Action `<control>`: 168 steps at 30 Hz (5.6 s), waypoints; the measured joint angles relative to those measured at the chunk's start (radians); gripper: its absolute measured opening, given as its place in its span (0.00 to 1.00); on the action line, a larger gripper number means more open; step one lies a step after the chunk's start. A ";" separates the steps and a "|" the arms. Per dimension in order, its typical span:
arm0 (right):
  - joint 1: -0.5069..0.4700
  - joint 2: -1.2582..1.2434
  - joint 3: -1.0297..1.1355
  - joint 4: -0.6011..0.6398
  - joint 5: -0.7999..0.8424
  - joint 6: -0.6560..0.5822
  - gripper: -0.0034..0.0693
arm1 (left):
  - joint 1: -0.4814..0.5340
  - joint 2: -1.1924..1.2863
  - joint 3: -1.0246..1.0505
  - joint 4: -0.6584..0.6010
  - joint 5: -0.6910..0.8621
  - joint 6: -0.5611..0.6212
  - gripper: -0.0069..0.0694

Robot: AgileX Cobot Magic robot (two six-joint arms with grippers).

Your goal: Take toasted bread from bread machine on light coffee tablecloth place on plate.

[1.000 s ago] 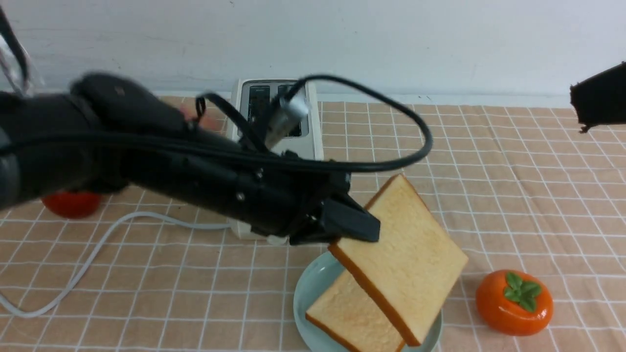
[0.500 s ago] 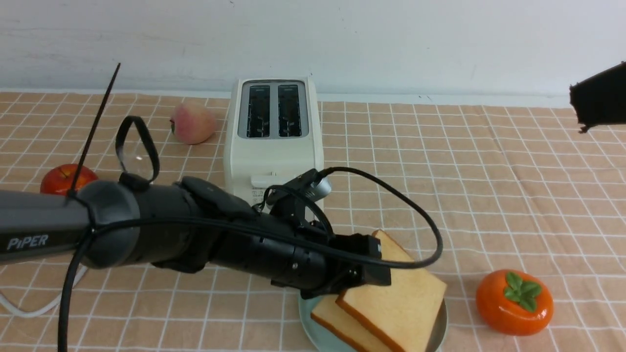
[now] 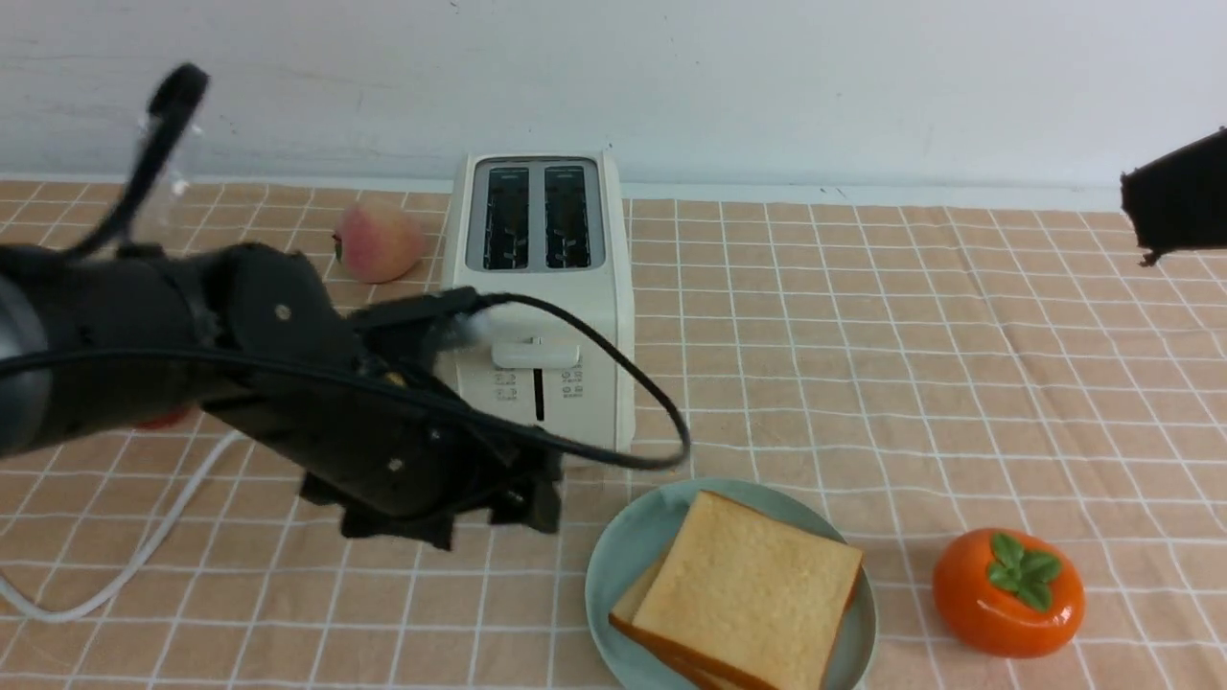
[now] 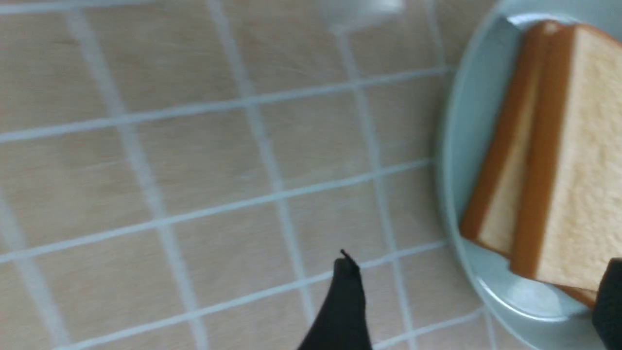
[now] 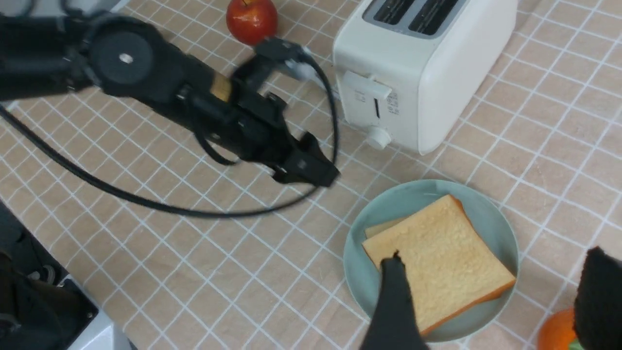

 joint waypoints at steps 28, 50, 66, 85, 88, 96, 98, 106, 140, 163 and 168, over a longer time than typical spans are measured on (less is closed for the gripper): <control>-0.001 -0.842 1.108 -0.218 -0.583 0.214 0.02 | 0.033 -0.925 0.309 0.097 0.221 -0.071 0.07; -0.001 -0.897 1.161 -0.217 -0.658 0.217 0.03 | 0.033 -1.119 0.310 0.038 0.386 -0.053 0.07; -0.001 -0.897 1.161 -0.217 -0.658 0.217 0.04 | 0.033 -1.126 0.316 0.054 0.375 -0.053 0.07; -0.001 -0.897 1.161 -0.217 -0.651 0.217 0.06 | 0.232 -1.569 0.997 0.342 -0.192 -0.111 0.09; -0.001 -0.897 1.161 -0.217 -0.650 0.217 0.06 | 0.272 -1.569 1.052 0.342 -0.193 -0.163 0.09; -0.001 -0.897 1.161 -0.217 -0.647 0.217 0.08 | 0.296 -1.569 1.055 0.350 -0.217 -0.183 0.10; -0.001 -0.897 1.161 -0.217 -0.647 0.217 0.08 | 0.296 -1.569 1.055 0.350 -0.217 -0.183 0.10; -0.001 -0.897 1.161 -0.217 -0.647 0.217 0.09 | 0.230 -1.569 1.055 0.352 -0.218 -0.185 0.11; -0.199 -0.996 1.242 -0.394 -0.733 0.176 0.12 | 0.228 -1.569 1.055 0.352 -0.222 -0.185 0.14; -0.251 -1.077 1.477 -0.431 -0.855 0.173 0.15 | 0.228 -1.569 1.055 0.352 -0.226 -0.185 0.16; -0.251 -1.077 1.477 -0.431 -0.855 0.172 0.16 | 0.228 -1.569 1.055 0.352 -0.226 -0.185 0.16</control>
